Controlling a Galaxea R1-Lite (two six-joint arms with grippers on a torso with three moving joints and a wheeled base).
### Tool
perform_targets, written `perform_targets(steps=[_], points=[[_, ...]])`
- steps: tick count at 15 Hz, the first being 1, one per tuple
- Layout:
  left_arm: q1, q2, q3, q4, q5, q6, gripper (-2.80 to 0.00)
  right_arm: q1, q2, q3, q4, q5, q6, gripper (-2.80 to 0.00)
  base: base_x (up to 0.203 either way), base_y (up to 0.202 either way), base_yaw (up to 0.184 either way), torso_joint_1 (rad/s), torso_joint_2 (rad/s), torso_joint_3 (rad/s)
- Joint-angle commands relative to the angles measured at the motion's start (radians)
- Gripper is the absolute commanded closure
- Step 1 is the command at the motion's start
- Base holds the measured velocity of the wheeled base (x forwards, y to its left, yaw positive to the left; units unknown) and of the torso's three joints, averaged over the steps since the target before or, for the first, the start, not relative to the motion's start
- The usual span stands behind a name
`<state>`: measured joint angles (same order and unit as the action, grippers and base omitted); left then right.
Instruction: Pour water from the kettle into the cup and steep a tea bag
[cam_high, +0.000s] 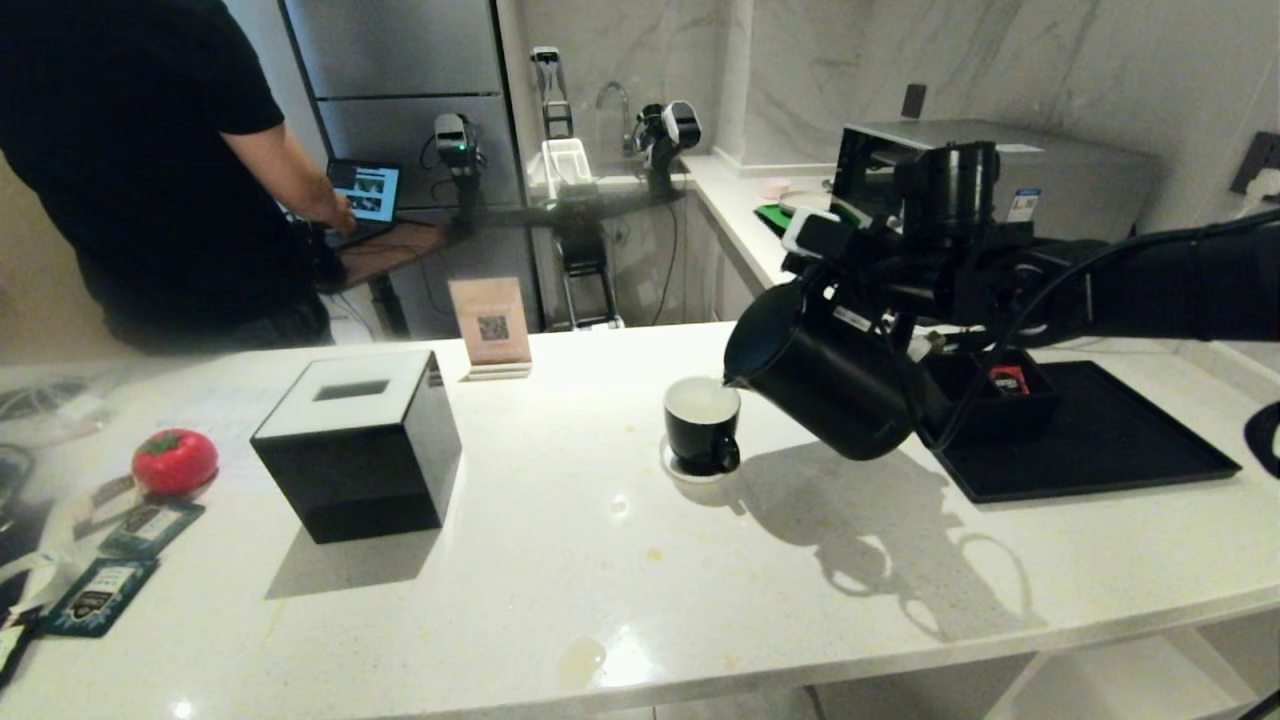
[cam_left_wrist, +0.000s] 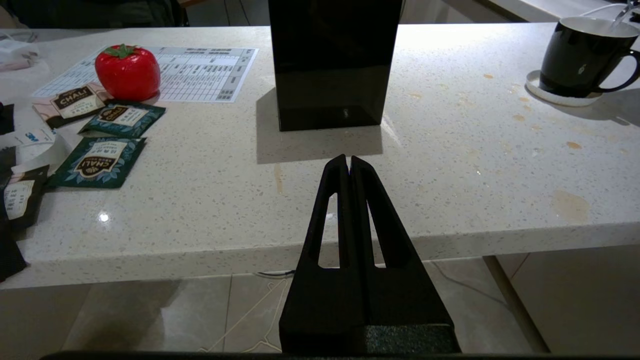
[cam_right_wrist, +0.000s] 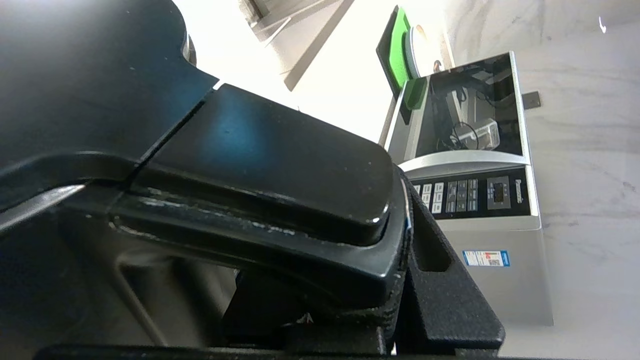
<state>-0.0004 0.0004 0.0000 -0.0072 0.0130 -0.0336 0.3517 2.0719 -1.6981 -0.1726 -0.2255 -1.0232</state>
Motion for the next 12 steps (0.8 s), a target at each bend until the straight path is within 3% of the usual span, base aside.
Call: perform_targets(steps=[1,12], points=[[0.000,0.001,0.000,0.000,0.001,0.000,0.00,0.000,0.000,0.000,-0.004,-0.003,-0.006,0.00,0.000,0.000,0.000,0.000,0.00,0.000],[0.000,0.000,0.000,0.000,0.001,-0.001,0.00,0.004,0.002,0.002,-0.005,-0.009,-0.018,0.00,0.000,0.000,0.000,0.000,0.00,0.000]])
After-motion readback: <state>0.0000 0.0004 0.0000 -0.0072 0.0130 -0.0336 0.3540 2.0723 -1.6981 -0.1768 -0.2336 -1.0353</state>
